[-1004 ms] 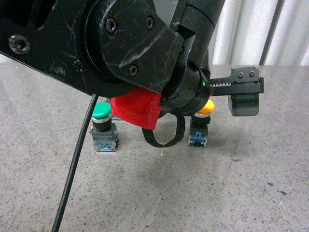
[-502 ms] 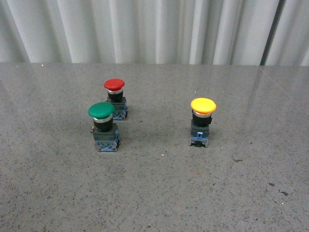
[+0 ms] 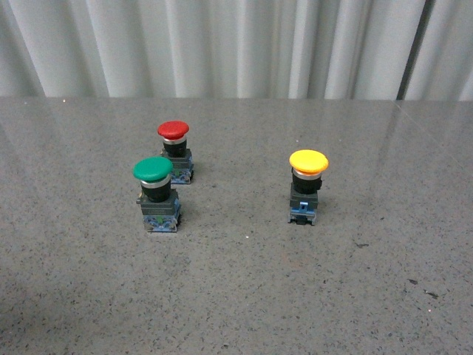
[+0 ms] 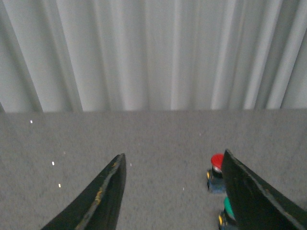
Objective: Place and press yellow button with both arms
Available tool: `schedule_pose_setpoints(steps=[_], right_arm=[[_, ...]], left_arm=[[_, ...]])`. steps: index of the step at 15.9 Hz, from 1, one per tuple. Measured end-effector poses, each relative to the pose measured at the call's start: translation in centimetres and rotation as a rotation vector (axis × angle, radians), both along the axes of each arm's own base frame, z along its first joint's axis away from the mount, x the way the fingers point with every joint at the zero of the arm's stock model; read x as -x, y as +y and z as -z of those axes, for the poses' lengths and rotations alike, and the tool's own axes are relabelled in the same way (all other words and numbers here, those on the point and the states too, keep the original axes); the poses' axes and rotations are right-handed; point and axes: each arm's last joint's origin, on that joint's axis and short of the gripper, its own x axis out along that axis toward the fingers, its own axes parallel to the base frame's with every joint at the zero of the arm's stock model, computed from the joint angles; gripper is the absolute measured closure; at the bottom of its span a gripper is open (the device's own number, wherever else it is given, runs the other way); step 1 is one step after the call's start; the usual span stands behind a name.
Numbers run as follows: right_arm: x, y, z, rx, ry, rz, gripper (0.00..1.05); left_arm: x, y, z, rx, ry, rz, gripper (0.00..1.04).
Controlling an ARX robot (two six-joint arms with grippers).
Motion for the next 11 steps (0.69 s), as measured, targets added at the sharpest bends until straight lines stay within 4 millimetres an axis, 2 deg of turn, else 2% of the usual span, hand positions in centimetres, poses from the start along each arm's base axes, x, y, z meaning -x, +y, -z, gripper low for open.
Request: schedule_pose_setpoints(steps=[1,5,7,11], right_arm=[[0.0,0.0,0.0,0.0,0.0,0.0,0.07],[0.0,0.0,0.0,0.0,0.0,0.0,0.07],[0.0,0.0,0.0,0.0,0.0,0.0,0.07],[0.0,0.0,0.0,0.0,0.0,0.0,0.07]], left_arm=[[0.4,0.7,1.8,0.004,0.019,0.0,0.57],[2.1,2.5,5.3,0.034,-0.005,0.001,1.04],[2.6,3.0,6.9,0.03,0.009,0.001,1.03],[3.5,4.5,8.4,0.034,-0.001,-0.021,1.03]])
